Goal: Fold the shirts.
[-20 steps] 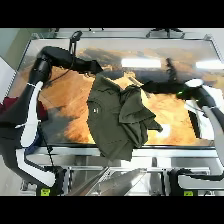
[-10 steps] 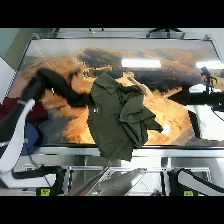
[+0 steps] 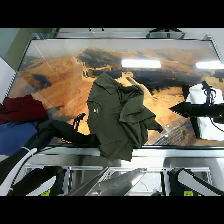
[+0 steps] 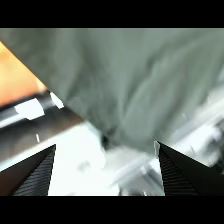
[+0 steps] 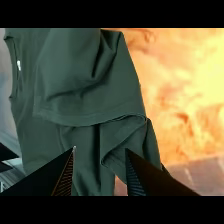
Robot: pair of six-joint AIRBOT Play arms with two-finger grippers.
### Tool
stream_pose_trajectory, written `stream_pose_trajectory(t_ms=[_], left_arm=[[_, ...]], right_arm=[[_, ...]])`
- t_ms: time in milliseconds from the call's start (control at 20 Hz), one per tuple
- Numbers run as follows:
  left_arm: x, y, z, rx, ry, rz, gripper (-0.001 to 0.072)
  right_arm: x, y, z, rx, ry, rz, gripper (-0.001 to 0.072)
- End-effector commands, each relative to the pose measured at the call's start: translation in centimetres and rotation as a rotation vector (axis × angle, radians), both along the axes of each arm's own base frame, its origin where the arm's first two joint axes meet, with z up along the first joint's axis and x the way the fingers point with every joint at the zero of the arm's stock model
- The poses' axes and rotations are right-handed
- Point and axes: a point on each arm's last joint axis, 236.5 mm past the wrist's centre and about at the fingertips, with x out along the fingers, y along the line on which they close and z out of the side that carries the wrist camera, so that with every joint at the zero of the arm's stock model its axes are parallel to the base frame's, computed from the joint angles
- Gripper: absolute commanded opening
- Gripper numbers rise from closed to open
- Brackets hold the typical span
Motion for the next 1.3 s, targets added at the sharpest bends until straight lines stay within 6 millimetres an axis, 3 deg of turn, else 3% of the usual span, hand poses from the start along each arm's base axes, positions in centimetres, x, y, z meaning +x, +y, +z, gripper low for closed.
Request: stream_pose_trajectory(t_ms=[0,50,100,300,350,450,700,900,1000,1250], left_arm=[[1.8,-0.5,-2.0,0.039,-0.125,0.075,0.0686],[2.5,-0.9,-2.2,0.043,-0.143,0.082,0.0684],[3.3,-1.6,-2.5,0.042,-0.152,0.093,0.0592],[4.0,-4.7,-3.1,0.048,-0.138,-0.020,0.0022],[4.3,-5.3,-2.9,0.042,-0.135,-0.040,0.0019],[4.8,-6.0,-2.5,0.031,-0.127,-0.058,0.0018],[5.4,-6.2,-1.7,0.025,-0.154,-0.087,0.0018],[6.0,-5.5,-1.0,0.017,-0.154,-0.064,0.0019],[6.8,-5.1,-0.4,0.010,-0.173,-0.038,0.0019],[8.8,-3.5,1.9,-0.014,-0.223,0.031,0.0018]], right_arm=[[-0.9,0.2,-0.3,0.002,0.028,0.021,0.0371],[-1.4,0.2,-0.5,-0.010,0.039,0.044,0.0371],[-2.1,0.1,-1.0,-0.036,0.039,0.083,0.0371],[-4.3,-0.8,-3.7,-0.117,0.118,0.125,0.0379],[-4.9,-1.2,-4.4,-0.143,0.140,0.134,0.0405],[-6.0,-1.4,-5.9,-0.163,0.179,0.139,0.0525],[-8.2,0.3,-10.0,-0.177,0.230,0.145,0.0525],[-8.8,2.4,-11.5,-0.204,0.241,0.244,0.0520],[-8.7,3.0,-12.5,-0.216,0.251,0.265,0.0447],[-6.5,2.5,-13.9,-0.269,0.207,0.207,0.0438]])
